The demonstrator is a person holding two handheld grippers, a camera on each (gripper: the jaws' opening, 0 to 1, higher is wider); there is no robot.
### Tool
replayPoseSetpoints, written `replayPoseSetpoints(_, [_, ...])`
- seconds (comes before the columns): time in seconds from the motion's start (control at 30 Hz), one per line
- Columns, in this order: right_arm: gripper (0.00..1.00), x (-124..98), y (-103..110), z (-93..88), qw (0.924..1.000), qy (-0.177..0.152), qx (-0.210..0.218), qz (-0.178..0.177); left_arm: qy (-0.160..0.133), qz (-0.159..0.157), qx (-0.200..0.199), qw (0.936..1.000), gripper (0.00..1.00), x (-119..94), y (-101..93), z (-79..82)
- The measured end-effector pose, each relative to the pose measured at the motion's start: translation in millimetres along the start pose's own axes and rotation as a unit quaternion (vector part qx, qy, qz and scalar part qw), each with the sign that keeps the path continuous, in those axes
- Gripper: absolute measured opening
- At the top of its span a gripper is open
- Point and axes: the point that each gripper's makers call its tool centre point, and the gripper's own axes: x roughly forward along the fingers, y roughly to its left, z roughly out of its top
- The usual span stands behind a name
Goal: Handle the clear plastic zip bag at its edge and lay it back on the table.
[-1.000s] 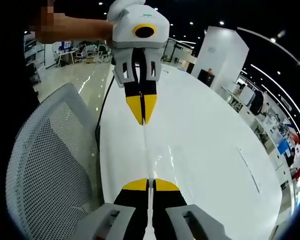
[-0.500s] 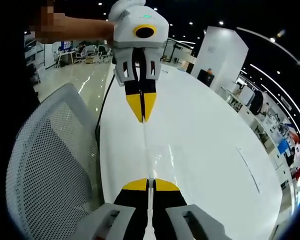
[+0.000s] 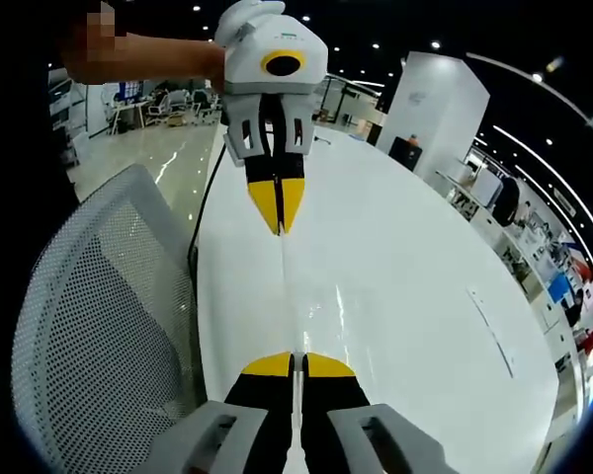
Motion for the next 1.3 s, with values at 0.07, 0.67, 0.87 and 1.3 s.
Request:
replayPoseSetpoints(0.07, [0.0,-0.5,-0.5,0.2,1.0,-0.001,0.002,-0.001,0.0,0.0,0.0,1.0,0.0,-0.1,0.2,0.1])
replayPoseSetpoints(0.67, [0.0,-3.9,-2.8,-3.4,1.0,-0.004,0.006,-0.004,-0.001,-0.002,-0.007,1.0,0.0,-1.4,1.0,-0.4])
replayPoseSetpoints(0.87, [0.0,-5.1,-3.0,-5.4,0.9999,-0.004,0.009,-0.006,0.0,-0.003,-0.006,1.0,0.0,-1.4,0.5,-0.3])
replayPoseSetpoints(1.3, [0.0,-6.9,-1.9,-8.0,0.9999,-0.003,0.01,-0.005,0.0,-0.001,-0.011,0.9999,0.0,-3.4,1.3,-2.9])
